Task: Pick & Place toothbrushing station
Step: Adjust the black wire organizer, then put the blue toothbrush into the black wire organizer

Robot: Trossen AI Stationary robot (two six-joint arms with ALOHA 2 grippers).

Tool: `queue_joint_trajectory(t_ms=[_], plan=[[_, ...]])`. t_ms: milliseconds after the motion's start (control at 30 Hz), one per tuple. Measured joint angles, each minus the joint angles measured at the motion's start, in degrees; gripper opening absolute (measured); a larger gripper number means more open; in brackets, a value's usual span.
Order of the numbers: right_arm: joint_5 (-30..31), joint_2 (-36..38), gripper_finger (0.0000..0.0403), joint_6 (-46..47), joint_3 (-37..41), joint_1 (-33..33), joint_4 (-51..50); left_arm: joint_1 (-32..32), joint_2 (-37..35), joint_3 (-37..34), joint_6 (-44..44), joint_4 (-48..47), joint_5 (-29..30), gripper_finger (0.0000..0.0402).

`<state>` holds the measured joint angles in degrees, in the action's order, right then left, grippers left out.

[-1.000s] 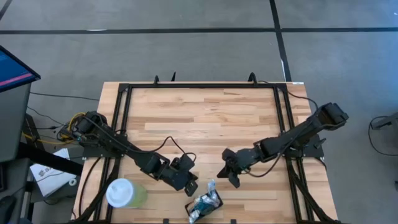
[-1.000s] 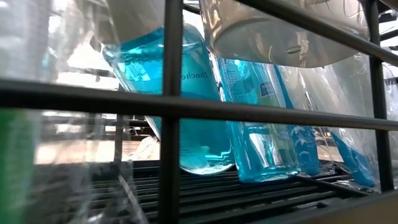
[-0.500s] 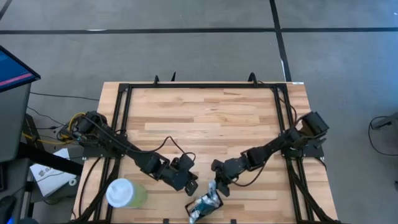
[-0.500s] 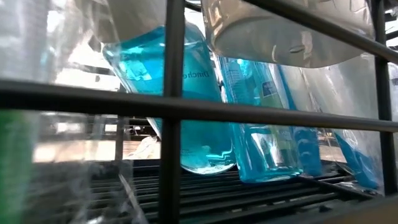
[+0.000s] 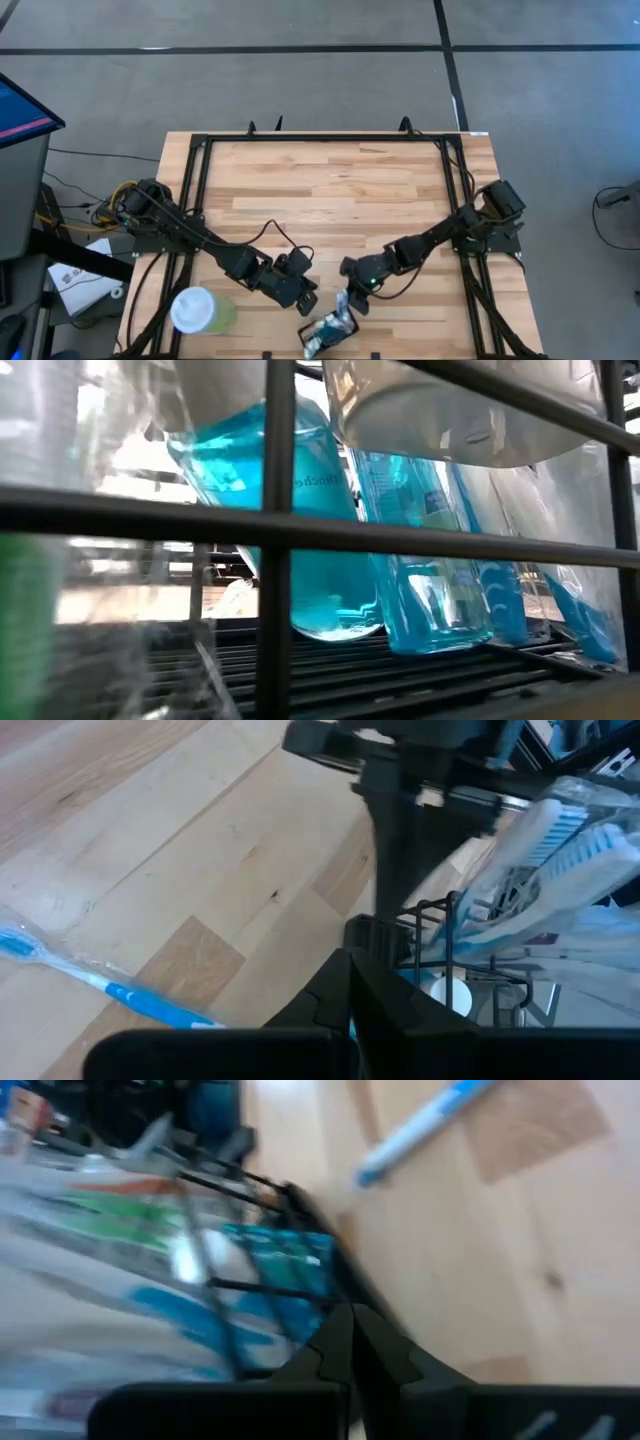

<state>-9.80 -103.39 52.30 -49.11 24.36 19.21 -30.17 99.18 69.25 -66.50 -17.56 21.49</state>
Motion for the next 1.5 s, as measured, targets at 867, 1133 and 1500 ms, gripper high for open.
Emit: queue_joint_trajectory(t_ms=[867,1133,1500], plan=[[-5.5,-5.7,0.0000,4.8,-0.4,3.2,3.8,-0.1,0.0,0.0,1.2,-0.5,-0.1,0.0001],[-5.2,-5.6,0.0000,7.2,-0.4,6.3,4.2,-0.1,0.0,0.0,1.3,-0.7,1.1,0.0001],[-1.4,0.0,0.0000,4.1,-0.6,5.0,-3.5,0.0,0.0,0.0,2.0,-0.7,4.5,0.0001]])
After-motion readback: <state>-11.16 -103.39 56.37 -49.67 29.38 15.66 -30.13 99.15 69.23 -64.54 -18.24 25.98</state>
